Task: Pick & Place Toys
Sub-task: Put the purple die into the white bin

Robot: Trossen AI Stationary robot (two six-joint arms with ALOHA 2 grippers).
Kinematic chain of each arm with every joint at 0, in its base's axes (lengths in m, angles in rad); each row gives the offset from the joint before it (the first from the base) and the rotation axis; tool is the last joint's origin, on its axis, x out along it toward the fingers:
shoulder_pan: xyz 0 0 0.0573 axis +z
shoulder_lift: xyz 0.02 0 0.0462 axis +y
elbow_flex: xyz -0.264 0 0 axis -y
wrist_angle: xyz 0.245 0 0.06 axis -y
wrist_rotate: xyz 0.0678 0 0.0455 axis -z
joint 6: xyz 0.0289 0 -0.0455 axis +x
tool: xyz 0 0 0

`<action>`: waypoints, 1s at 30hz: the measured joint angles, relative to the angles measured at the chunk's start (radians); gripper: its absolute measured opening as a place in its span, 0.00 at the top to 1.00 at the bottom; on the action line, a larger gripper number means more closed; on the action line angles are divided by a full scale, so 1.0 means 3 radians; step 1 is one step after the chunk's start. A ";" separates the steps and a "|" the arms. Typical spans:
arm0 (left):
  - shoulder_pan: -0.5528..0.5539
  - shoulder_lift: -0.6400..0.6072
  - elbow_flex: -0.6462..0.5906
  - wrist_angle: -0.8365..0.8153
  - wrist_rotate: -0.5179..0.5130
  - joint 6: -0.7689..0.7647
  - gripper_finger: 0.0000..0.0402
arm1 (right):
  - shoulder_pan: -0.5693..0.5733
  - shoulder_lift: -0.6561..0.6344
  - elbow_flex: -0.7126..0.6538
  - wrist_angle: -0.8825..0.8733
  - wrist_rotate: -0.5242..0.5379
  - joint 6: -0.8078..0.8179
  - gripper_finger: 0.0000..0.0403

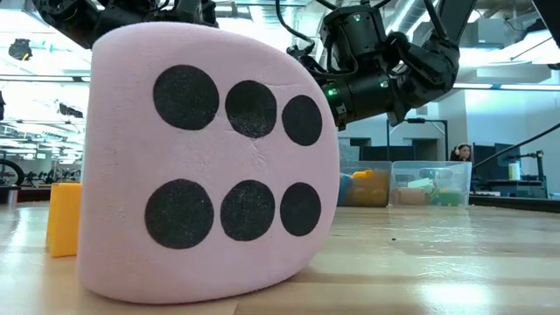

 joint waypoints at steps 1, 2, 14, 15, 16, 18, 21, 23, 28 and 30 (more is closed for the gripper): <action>0.0000 -0.0002 0.0001 -0.0012 0.0000 0.0058 1.00 | 0.0000 0.0000 0.0000 0.0000 0.0000 -0.0003 0.01; 0.0000 -0.0003 0.0002 -0.0021 0.0001 0.0110 1.00 | 0.0000 0.0000 0.0000 -0.0008 0.0000 -0.0025 0.01; 0.0001 -0.0010 0.0005 -0.0386 -0.0001 0.0288 1.00 | 0.0019 0.0006 -0.0004 -0.0099 -0.0012 -0.0226 0.01; 0.0001 -0.0044 0.0005 -0.0472 -0.0011 0.0339 1.00 | 0.0022 0.0006 -0.0004 -0.0099 -0.0017 -0.0227 0.01; 0.0001 -0.0091 0.0005 -0.0561 -0.0039 0.0381 1.00 | 0.0027 0.0006 -0.0004 -0.0098 -0.0026 -0.0248 0.01; 0.0001 -0.0217 0.0013 -0.0785 -0.0151 0.0402 1.00 | 0.0034 0.0006 -0.0004 -0.0084 -0.0063 -0.0369 0.01; 0.0001 -0.0504 0.0011 -0.1268 -0.0423 0.0394 1.00 | 0.0037 0.0008 -0.0004 -0.0033 -0.0159 -0.0645 0.01; 0.0001 -0.0732 0.0011 -0.1581 -0.0557 0.0304 1.00 | 0.0037 0.0008 -0.0004 -0.0035 -0.0201 -0.0779 0.01; 0.0001 -0.1124 0.0011 -0.2484 -0.0612 -0.0229 1.00 | -0.0007 0.0009 0.0010 0.0000 -0.0276 -0.0840 0.01; -0.0022 -0.1133 0.0010 -0.2843 -0.0614 -0.0464 1.00 | -0.0023 0.0009 0.0048 0.0004 -0.0274 -0.0810 0.01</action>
